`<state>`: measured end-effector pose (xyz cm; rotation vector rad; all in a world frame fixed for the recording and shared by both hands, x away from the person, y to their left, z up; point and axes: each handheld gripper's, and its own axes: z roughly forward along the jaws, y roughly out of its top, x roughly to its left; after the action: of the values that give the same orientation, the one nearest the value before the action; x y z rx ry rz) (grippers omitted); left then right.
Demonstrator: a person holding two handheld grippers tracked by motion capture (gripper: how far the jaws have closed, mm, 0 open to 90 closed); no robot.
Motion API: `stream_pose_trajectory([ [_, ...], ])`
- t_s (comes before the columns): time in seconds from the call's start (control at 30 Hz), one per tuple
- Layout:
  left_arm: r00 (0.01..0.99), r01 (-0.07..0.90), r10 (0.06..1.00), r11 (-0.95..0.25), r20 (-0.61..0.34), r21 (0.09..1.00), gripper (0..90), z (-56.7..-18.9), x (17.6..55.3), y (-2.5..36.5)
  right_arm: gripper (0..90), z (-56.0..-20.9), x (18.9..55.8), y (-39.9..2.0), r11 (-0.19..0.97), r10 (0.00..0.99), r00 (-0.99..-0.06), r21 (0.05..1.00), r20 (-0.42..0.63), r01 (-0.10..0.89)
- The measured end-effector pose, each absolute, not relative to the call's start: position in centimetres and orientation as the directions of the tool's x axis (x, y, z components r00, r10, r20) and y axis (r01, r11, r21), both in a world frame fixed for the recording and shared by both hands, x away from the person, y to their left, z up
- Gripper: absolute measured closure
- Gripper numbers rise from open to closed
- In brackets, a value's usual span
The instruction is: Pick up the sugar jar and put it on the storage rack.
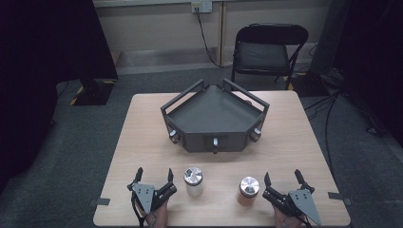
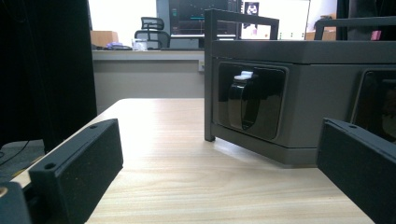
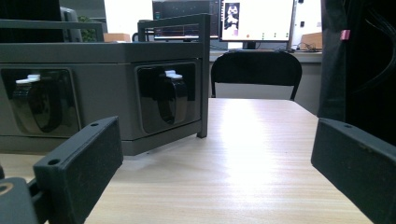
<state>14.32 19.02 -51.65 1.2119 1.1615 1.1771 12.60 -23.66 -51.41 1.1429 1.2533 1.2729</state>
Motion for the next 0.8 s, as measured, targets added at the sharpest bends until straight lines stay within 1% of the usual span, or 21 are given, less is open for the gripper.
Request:
stream_pose_trajectory([
  [0.8, 0.057, -0.020, 0.998, 0.008, -0.006, 1.000, 0.1, -51.64, 14.33, 19.14, 1.2, -51.43, 12.59, -23.67, 0.010, 0.997, -0.081, 1.000, -0.012, -0.028],
])
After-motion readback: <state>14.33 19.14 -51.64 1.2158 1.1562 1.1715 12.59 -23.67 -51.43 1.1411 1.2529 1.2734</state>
